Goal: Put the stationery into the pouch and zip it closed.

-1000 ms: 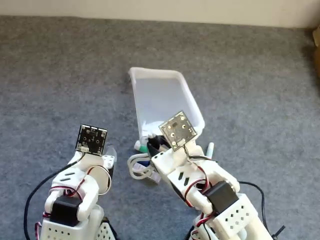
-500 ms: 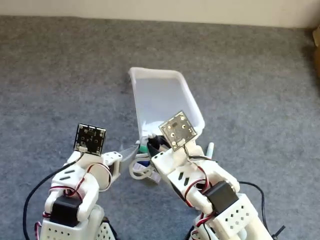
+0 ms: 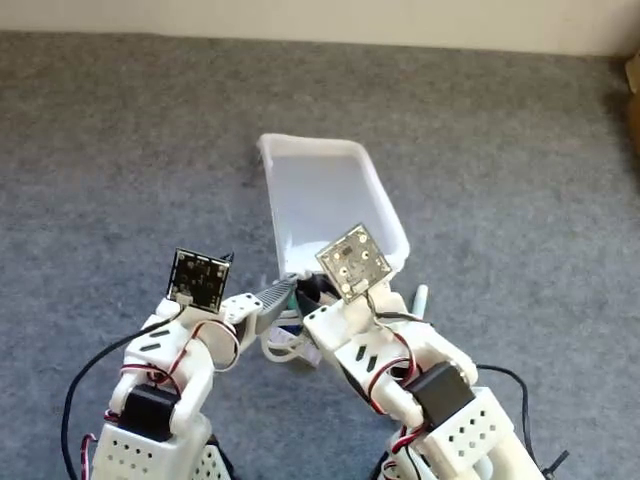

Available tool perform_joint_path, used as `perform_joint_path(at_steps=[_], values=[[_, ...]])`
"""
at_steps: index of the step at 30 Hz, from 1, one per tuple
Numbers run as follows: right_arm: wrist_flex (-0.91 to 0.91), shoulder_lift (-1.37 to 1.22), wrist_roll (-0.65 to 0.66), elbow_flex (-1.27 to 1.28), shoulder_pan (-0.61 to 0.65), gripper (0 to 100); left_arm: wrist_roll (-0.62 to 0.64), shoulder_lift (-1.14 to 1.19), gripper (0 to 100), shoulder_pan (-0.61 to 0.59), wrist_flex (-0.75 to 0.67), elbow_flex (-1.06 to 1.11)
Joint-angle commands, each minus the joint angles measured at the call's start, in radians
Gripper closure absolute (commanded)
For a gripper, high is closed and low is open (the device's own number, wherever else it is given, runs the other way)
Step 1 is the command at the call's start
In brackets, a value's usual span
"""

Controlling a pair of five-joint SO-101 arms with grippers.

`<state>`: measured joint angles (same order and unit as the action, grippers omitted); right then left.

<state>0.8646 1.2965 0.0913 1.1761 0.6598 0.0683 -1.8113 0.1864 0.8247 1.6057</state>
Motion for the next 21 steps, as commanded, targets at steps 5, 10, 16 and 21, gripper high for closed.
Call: perform_joint_path(at_steps=[5,10,16,21], values=[[-0.025,0.025,0.014,-0.008,0.007,99.5,0.011,-0.016,68,-0.047,-0.034,-0.002],[-0.021,0.025,0.014,-0.007,0.004,99.5,0.005,-0.016,68,-0.047,-0.034,0.039],[-0.019,0.025,0.015,-0.007,0.002,99.5,0.005,-0.016,72,-0.048,-0.034,0.050],[-0.019,0.025,0.015,0.008,0.001,99.5,0.003,-0.016,88,-0.048,-0.071,0.047]])
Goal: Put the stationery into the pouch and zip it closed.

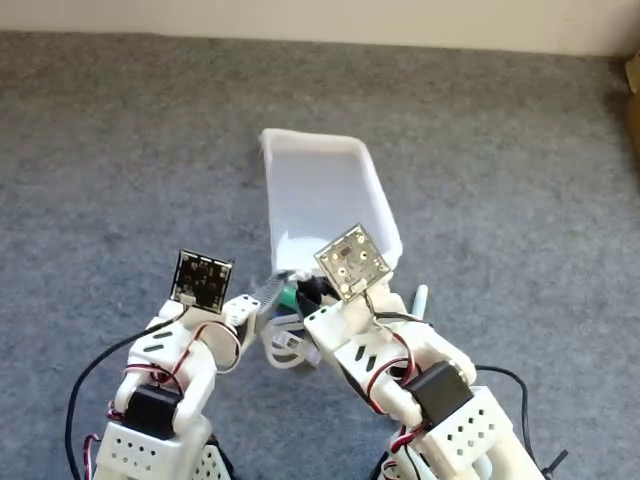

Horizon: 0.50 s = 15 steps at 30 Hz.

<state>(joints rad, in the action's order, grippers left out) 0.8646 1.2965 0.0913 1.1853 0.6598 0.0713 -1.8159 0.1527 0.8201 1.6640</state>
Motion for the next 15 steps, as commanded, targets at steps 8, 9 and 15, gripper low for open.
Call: perform_joint_path(at_steps=[8,9,15], values=[[-0.019,0.027,0.015,0.015,-0.068,99.5,0.000,-0.012,97,-0.039,-0.087,-0.015],[-0.019,0.027,0.015,0.012,-0.088,99.5,0.000,-0.012,98,-0.051,-0.091,-0.015],[-0.019,0.027,0.015,0.012,-0.179,99.5,0.000,-0.012,99,-0.077,-0.089,-0.016]])
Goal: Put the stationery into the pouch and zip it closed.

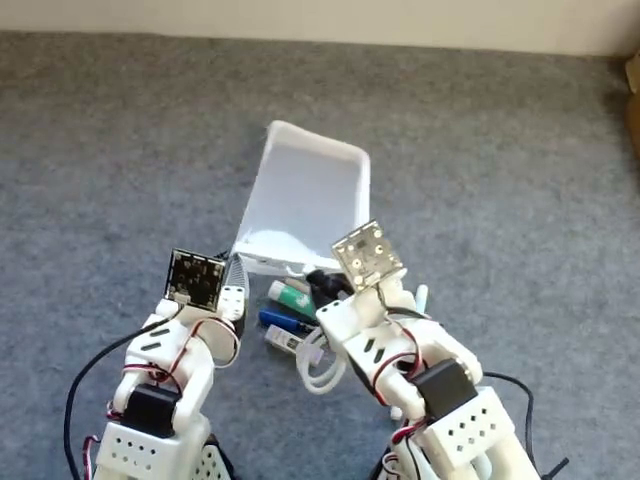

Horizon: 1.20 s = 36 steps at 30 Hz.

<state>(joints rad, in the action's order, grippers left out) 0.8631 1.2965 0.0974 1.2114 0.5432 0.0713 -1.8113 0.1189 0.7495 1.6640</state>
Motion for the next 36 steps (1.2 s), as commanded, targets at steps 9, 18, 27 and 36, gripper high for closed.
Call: perform_joint_path(at_steps=[9,18,27,36], values=[[-0.021,0.027,0.002,-0.015,-0.154,99.5,0.000,-0.016,99,-0.045,-0.017,-0.016],[-0.022,0.027,-0.041,-0.015,-0.239,99.5,0.000,-0.016,99,-0.093,-0.020,-0.016],[-0.025,0.027,-0.077,-0.016,-0.300,99.4,0.000,-0.016,99,-0.097,-0.020,-0.016],[-0.016,0.025,-0.068,-0.008,-0.147,96.6,0.000,-0.016,99,-0.097,-0.017,-0.016]])
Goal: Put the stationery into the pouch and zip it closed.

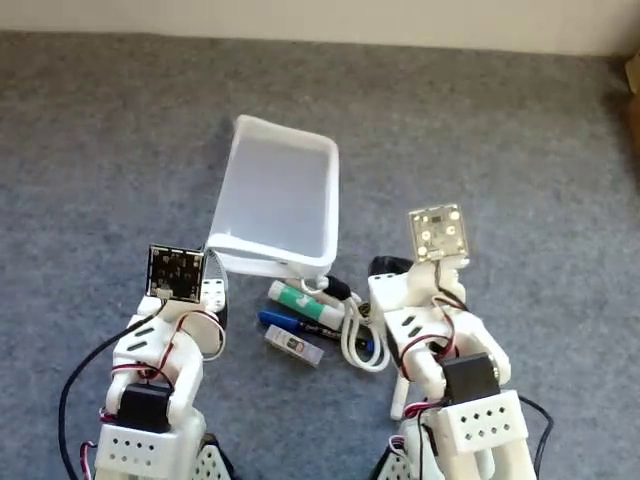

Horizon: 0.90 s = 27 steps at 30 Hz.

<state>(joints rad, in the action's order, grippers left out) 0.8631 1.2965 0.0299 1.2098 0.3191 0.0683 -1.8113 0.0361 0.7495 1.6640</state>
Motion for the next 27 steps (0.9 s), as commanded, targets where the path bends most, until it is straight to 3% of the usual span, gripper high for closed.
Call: perform_joint_path(at_steps=[1,7,14,27], values=[[-0.007,0.022,0.000,-0.007,0.107,93.8,0.003,-0.016,99,-0.015,-0.017,-0.016],[0.041,0.018,0.083,-0.005,0.225,76.7,0.003,-0.016,99,-0.015,-0.017,-0.015],[0.039,-0.002,0.152,-0.001,0.286,76.7,0.003,-0.016,99,-0.015,-0.020,-0.013],[-0.082,-0.343,0.153,-0.054,0.280,76.7,0.003,-0.016,99,-0.015,-0.020,-0.012]])
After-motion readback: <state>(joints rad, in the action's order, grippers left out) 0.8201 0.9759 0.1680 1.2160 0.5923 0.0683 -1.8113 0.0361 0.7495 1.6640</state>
